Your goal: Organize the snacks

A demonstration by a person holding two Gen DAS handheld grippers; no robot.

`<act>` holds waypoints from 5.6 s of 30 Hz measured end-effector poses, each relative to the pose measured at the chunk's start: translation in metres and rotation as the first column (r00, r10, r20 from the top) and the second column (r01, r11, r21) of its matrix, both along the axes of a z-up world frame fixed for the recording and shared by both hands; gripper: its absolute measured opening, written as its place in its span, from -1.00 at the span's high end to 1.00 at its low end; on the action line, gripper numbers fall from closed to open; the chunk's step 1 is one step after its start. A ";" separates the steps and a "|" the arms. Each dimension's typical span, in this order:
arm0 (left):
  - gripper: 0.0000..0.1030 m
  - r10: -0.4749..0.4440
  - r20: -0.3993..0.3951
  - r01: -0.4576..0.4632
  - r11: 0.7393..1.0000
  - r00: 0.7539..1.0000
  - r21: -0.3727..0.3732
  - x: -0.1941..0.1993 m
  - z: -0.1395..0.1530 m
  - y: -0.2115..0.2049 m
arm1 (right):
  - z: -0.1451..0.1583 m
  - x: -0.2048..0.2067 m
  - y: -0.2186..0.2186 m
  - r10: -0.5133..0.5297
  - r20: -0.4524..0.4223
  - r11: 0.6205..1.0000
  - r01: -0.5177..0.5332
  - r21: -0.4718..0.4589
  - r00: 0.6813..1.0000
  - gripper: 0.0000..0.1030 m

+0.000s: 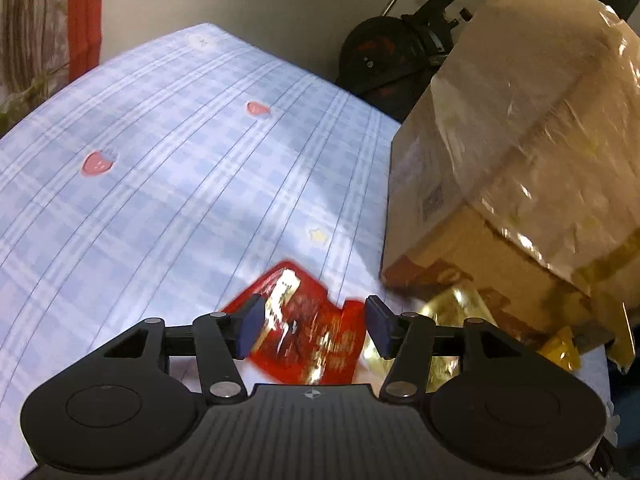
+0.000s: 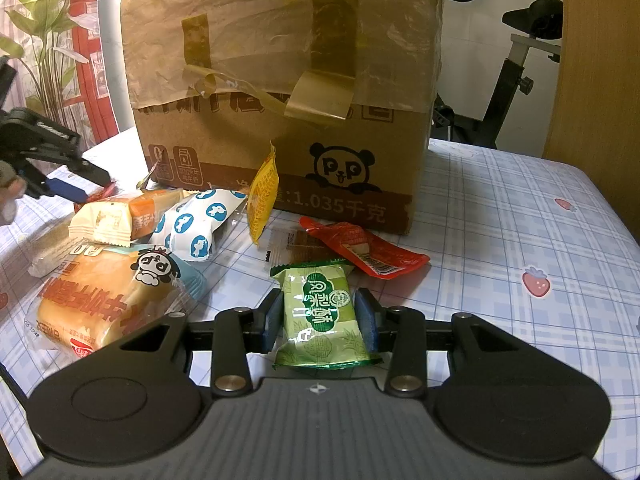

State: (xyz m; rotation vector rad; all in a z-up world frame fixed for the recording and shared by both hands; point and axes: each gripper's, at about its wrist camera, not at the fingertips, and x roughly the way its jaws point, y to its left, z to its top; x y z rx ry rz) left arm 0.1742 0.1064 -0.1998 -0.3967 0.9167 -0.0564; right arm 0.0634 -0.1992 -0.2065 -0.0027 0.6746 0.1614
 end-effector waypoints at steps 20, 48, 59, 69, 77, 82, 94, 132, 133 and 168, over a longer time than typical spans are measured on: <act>-0.46 -0.289 0.002 0.278 0.924 0.957 0.261 -0.015 0.001 -0.029 | 0.001 0.001 0.000 0.001 -0.001 1.000 -0.001 0.006 1.000 0.19; 0.81 -0.318 0.114 0.267 0.907 0.941 0.324 -0.038 0.012 -0.033 | 0.001 0.001 0.000 0.001 -0.004 1.000 -0.001 0.006 1.000 0.19; 0.81 -0.297 0.227 0.240 0.939 0.928 0.246 -0.063 0.050 -0.029 | 0.023 -0.013 -0.005 -0.009 0.019 0.999 0.008 0.035 1.000 0.22; 0.81 -0.324 0.346 0.272 0.943 0.881 0.191 -0.085 0.088 -0.039 | 0.059 -0.030 0.002 0.018 0.073 0.997 -0.023 0.070 0.997 0.22; 0.81 -0.340 0.501 0.285 0.940 0.796 0.186 -0.080 0.147 -0.051 | 0.133 -0.020 0.001 0.022 0.271 0.994 -0.051 0.097 0.962 0.22; 0.81 -0.375 0.578 0.300 0.927 0.725 0.225 -0.058 0.190 -0.074 | 0.180 0.009 -0.002 0.040 0.362 0.995 -0.071 0.073 0.931 0.22; 0.77 -0.411 0.529 0.329 0.912 0.743 0.246 0.035 0.190 -0.150 | 0.188 0.112 -0.020 -0.068 0.319 0.998 0.062 0.032 0.945 0.22; -0.18 -0.280 0.248 0.208 0.937 0.927 0.281 -0.079 0.099 -0.053 | 0.095 0.008 0.069 -0.006 0.044 0.983 -0.002 0.185 0.999 -0.28; -0.18 -0.280 0.240 0.209 0.936 0.930 0.285 -0.081 0.094 -0.052 | 0.089 0.008 0.074 0.006 0.016 0.983 -0.009 0.183 1.000 -0.28; -0.18 -0.248 0.093 0.216 0.941 0.964 0.261 -0.090 0.029 -0.040 | 0.039 0.003 0.081 0.048 -0.147 0.998 -0.042 0.042 0.988 -0.60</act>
